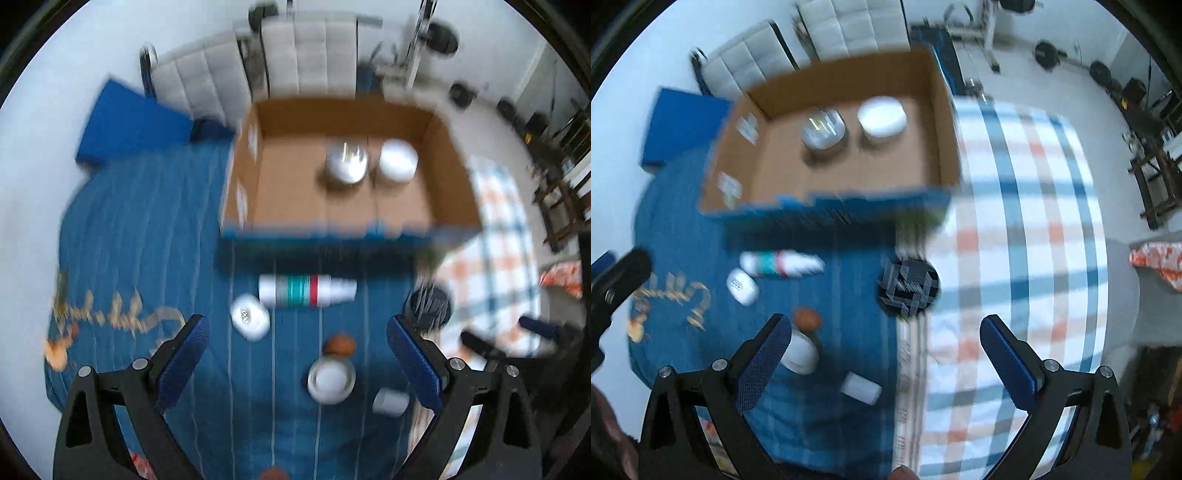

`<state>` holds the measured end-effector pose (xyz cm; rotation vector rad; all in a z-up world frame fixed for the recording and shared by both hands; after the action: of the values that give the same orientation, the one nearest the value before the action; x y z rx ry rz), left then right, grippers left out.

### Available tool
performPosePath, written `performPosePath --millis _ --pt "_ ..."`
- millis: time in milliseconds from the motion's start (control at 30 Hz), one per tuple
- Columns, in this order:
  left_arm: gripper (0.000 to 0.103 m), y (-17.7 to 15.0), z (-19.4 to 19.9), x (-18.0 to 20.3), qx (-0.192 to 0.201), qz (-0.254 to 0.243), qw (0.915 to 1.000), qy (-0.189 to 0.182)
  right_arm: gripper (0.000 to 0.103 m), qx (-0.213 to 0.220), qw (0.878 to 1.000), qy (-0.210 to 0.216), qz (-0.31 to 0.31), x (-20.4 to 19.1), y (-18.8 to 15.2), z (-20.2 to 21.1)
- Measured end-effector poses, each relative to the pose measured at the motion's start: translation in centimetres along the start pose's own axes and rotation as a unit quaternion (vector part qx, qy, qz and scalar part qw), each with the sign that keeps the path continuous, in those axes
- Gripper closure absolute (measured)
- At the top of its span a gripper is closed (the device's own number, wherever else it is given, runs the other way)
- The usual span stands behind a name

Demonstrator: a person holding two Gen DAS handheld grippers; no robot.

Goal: Organize rigid objects
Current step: 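Lift both open grippers out of the box back over the bed, then grasp the black 'Blank ME' tin with the right gripper while the left grasps the small silver tin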

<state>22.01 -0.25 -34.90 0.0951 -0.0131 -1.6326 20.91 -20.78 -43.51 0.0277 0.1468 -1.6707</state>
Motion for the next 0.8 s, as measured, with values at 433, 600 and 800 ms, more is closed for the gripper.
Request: performPosePath --millis 433,600,800 --pt "0.021 -9.0 -18.3 4.1 -0.207 -0.004 0.9782 -0.019 0.000 -0.090 0.996 0.006 -0.026 2.8 0.6 -11.9" --pt "0.042 -9.0 -19.1 3.8 -0.202 0.009 0.9792 -0.020 0.003 -0.086 0.996 -0.001 -0.024 2.0 3.0 -14.0" --pt "0.042 -7.6 -19.4 2.0 -0.195 0.053 0.9787 -0.035 0.026 -0.107 0.994 -0.025 0.001 1.4 2.4 -15.9"
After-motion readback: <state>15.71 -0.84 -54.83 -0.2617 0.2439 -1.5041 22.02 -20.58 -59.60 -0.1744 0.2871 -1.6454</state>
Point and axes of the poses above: each gripper's, at about its wrist camera, not at the fingertips, and z roughly against the way its jaws point, x to its right, y to its top, the point moved 10 cm from there along -z, roughly the way its jaws point, and after that the axes turned 10 degrees about -x, right-handed, at the moved point
